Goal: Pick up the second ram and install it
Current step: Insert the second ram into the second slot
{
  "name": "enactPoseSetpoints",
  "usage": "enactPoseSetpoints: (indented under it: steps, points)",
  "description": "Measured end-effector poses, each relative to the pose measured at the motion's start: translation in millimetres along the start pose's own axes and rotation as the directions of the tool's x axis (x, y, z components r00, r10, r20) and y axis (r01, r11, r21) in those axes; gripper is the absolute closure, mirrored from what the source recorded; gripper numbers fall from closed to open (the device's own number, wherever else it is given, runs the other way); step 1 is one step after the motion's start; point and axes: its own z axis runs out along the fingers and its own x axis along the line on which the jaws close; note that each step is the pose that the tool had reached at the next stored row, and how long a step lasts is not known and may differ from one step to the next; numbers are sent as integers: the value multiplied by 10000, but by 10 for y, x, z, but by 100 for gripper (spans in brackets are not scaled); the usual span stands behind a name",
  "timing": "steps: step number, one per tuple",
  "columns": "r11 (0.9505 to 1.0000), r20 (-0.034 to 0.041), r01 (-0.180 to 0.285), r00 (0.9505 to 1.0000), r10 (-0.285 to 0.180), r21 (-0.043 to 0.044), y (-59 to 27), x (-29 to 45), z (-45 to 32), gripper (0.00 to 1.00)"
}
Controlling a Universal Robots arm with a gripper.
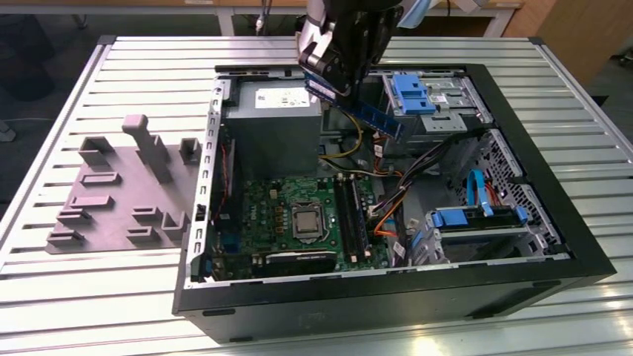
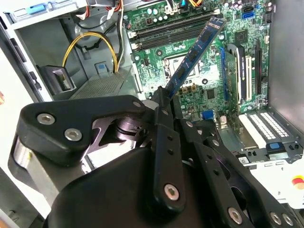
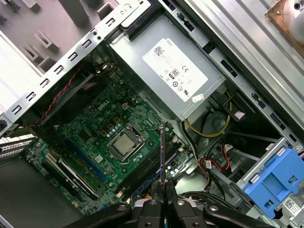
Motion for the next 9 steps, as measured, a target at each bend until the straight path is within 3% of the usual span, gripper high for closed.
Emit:
enactPoseSetpoints:
  steps: [9]
  points:
    - [10000, 1, -13, 10000, 13, 1, 0, 0, 0, 86]
